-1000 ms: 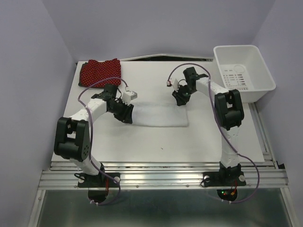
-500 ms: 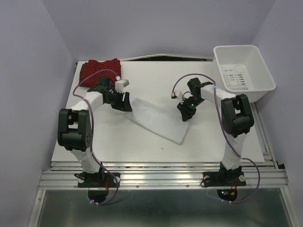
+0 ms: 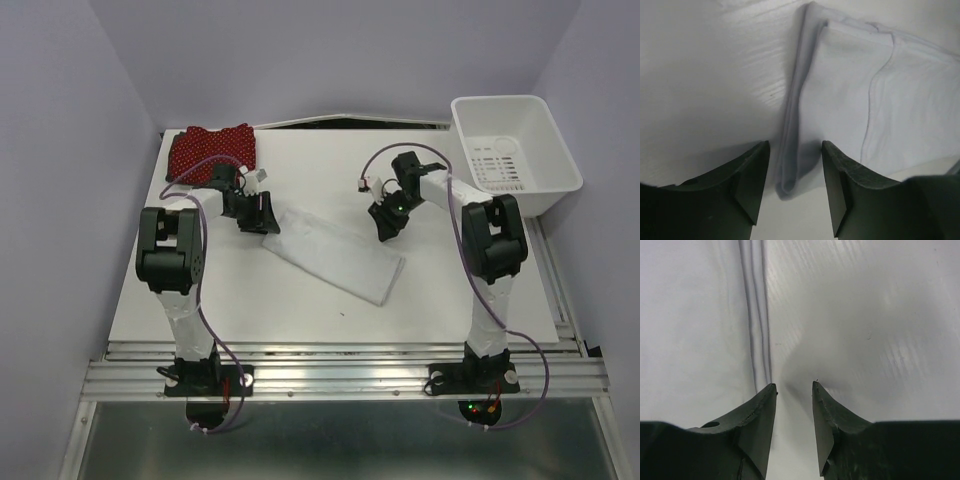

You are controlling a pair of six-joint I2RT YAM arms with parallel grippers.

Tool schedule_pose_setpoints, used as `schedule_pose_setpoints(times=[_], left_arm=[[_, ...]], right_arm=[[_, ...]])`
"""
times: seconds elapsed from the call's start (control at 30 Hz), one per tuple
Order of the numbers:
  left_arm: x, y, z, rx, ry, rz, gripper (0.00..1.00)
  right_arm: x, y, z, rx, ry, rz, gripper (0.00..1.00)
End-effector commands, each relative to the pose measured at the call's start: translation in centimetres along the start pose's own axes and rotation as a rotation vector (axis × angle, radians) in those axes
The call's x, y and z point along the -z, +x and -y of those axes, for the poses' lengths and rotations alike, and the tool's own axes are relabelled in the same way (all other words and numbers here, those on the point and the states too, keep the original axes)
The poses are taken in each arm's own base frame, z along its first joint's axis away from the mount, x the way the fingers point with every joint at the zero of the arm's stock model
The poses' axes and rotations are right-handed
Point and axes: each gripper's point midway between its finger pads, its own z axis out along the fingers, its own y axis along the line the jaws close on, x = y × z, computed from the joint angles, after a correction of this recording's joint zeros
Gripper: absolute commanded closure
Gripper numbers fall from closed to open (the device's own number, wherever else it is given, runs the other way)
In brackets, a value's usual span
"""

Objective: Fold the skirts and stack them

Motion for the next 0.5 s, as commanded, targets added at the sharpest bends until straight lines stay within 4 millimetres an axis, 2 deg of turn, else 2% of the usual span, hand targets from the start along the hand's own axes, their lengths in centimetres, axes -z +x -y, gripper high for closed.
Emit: schedule_pose_setpoints(times=[0.0,0.1,0.17,0.3,0.33,0.4,0.47], left_arm=[[-1.2,-0.3,0.7,0.091,0.055,0.015,0.43],[-2.6,0.8,0.4,0.128,0.076,-0.025,0.46],[-3.1,1.8,1.1,0.147,0.132,-0.051,0.48],[-3.9,3.6,1.4,0.155,0.192,-0.095,0.59],[-3.9,3.6,1.5,0.154,0.197,-0.094,0.66],[-3.9,3.6,1.5,0.155,0.203,-0.090,0.72],[-3.7,3.1,1.6,0.156,0.211,-0.074,0.87]], right_arm=[[-0.2,-0.9,1.2,0.007,0.033,0.007,0.60],[-0.5,-1.0,1.5,-0.001,0.035,0.005,0.59],[-0.7,-1.1,1.9,-0.001,0.037,0.003,0.59],[-0.9,-1.5,2.3,-0.002,0.042,0.006,0.60],[-1.0,-1.5,2.4,-0.003,0.041,0.005,0.60],[-0.9,-1.9,2.5,-0.008,0.047,0.011,0.60],[-0.6,-2.2,2.7,-0.015,0.056,0.018,0.60]])
